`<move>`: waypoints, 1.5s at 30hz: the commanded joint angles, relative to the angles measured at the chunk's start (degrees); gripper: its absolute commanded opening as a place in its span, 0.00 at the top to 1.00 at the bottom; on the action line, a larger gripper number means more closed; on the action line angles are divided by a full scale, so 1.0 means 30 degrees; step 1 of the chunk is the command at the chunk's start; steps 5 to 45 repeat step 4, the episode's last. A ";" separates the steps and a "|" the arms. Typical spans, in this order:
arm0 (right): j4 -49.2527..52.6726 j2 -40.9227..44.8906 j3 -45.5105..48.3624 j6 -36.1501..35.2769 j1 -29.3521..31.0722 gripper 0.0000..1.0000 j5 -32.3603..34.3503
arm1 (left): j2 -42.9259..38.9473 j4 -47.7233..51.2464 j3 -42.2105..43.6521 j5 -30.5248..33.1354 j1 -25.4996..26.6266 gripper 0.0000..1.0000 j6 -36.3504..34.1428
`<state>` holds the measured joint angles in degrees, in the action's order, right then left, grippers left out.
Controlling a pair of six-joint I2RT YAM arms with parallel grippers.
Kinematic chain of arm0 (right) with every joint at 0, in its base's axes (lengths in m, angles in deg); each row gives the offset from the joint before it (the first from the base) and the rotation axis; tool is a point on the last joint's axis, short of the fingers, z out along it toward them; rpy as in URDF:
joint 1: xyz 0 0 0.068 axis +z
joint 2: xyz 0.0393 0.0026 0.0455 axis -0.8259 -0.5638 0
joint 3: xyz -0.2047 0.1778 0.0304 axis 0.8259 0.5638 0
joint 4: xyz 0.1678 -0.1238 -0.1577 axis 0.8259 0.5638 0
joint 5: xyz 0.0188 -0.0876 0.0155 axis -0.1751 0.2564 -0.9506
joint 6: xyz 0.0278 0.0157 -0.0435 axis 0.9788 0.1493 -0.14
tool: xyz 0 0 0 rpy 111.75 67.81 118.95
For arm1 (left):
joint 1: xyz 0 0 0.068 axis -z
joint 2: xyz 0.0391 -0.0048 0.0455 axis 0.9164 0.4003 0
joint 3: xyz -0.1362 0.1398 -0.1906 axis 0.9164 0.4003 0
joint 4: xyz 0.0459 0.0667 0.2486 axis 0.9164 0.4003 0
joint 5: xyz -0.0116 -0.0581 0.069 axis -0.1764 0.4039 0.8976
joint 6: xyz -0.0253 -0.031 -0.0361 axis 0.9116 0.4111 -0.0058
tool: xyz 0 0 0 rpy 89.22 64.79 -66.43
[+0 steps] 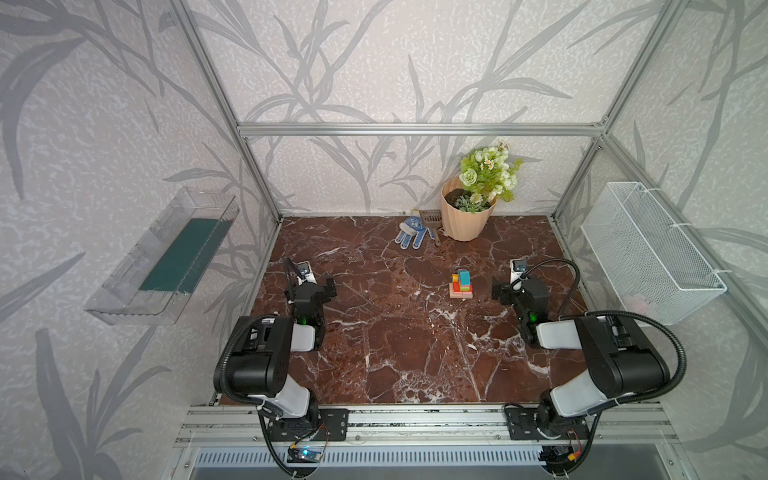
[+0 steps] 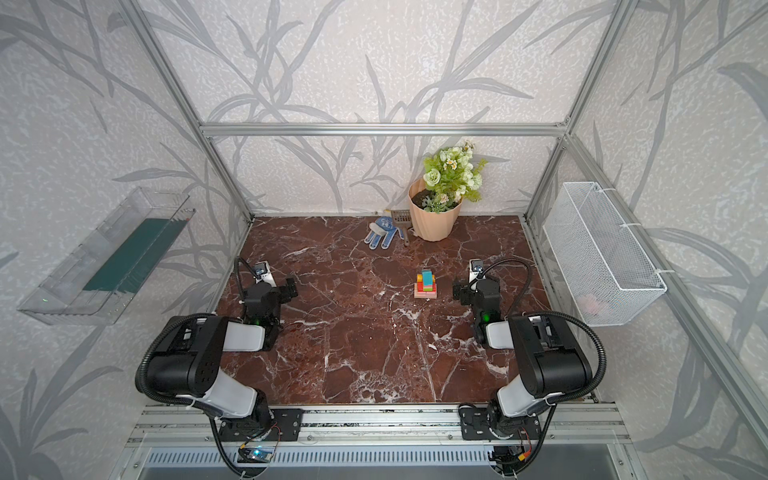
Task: Build the wood block tower
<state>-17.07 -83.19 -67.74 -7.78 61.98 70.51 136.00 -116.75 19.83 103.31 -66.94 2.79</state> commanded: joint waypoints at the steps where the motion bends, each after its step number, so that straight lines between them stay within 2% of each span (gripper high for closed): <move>1: 0.0670 0.0414 -0.0326 -0.0065 0.0037 0.01 -0.0152 | 0.0004 0.0174 -0.0207 0.0248 0.0031 0.01 0.0047; 45: 0.0389 0.0394 -0.0207 -0.0025 0.0037 0.01 -0.0123 | -0.0009 0.0189 -0.0211 0.0263 0.0030 0.01 0.0047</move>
